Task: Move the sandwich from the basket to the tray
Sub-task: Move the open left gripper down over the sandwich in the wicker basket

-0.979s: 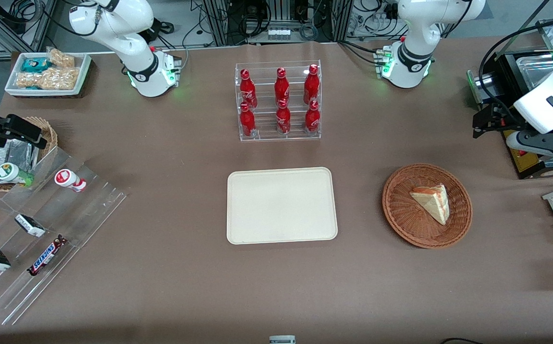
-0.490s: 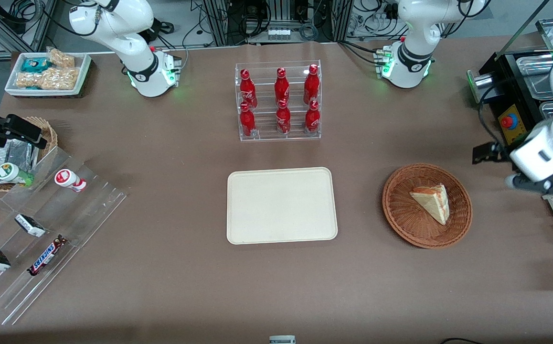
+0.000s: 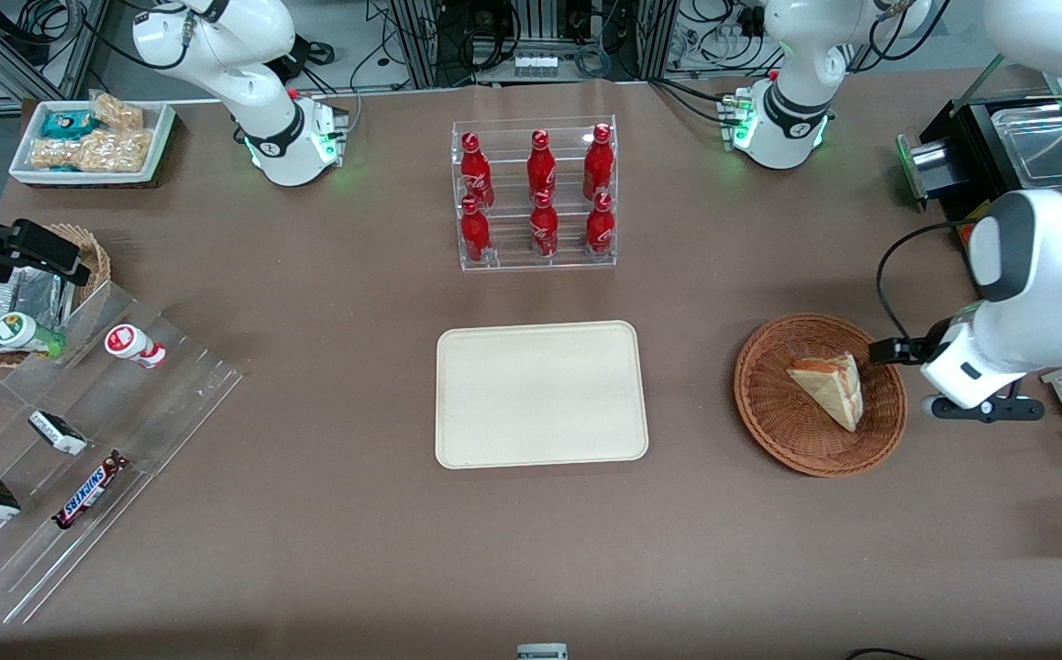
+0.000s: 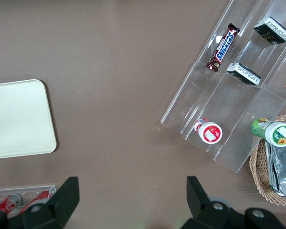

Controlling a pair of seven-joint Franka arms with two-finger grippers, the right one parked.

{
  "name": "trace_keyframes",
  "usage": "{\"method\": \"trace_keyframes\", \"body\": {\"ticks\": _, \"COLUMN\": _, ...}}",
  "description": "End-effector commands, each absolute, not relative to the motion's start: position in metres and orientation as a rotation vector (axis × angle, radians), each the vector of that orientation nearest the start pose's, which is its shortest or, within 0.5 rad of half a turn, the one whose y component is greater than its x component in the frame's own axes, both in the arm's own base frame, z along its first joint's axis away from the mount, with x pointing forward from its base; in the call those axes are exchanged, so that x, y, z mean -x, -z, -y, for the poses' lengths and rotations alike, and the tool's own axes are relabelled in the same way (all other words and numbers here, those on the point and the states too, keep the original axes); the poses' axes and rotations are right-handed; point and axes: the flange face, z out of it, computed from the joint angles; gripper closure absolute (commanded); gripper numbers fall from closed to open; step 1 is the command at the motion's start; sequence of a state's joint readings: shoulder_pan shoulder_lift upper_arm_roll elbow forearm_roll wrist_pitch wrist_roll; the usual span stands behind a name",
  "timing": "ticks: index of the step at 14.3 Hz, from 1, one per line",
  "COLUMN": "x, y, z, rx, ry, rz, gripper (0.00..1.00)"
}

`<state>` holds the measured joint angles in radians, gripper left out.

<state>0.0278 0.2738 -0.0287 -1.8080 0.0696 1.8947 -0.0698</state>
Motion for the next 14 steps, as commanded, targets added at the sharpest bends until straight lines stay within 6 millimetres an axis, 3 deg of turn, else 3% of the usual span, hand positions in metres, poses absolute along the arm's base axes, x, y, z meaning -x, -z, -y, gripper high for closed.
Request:
{"method": "trace_keyframes", "body": {"ticks": 1, "x": -0.596, "y": -0.348, "z": -0.003, "rx": 3.022, "ry": -0.260, "rz": 0.394, "gripper": 0.00}}
{"method": "trace_keyframes", "body": {"ticks": 8, "x": -0.579, "y": -0.311, "z": 0.006, "rx": 2.989, "ry": -0.135, "rz": 1.191, "gripper": 0.00}}
{"method": "trace_keyframes", "body": {"ticks": 14, "x": -0.551, "y": -0.261, "z": 0.002, "rx": 2.951, "ry": -0.026, "rz": 1.320, "gripper": 0.00}}
